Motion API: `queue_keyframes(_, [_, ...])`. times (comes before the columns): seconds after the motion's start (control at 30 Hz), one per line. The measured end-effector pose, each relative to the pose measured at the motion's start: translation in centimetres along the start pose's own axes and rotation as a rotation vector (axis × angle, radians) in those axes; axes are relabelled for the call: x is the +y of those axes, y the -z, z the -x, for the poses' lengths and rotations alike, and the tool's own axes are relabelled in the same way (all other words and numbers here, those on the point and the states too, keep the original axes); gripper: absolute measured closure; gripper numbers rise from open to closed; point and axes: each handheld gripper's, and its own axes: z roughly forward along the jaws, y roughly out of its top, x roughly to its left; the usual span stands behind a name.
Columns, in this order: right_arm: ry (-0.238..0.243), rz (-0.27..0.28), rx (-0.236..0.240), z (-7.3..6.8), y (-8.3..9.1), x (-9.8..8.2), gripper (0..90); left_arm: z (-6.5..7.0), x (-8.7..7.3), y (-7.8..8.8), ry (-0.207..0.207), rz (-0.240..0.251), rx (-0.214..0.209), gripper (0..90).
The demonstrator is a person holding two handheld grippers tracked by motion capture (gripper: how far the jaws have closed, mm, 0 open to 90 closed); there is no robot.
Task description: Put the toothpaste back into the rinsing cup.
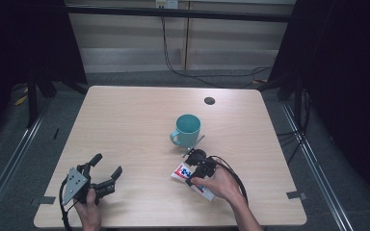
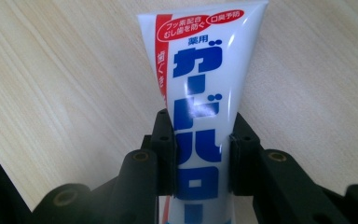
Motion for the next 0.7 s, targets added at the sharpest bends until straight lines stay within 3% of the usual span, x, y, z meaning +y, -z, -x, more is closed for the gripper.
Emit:
queue_keyframes(0.4, [0.004,0.028,0.028,0.1,0.6,-0.2,69.4,0.0,0.0,0.0,0.001,0.000,0.000,15.5])
queue_keyframes(0.7, [0.000,0.049,0.017,0.0,1.0,-0.1,69.4,0.0,0.0,0.0,0.006,0.001,-0.003,15.5])
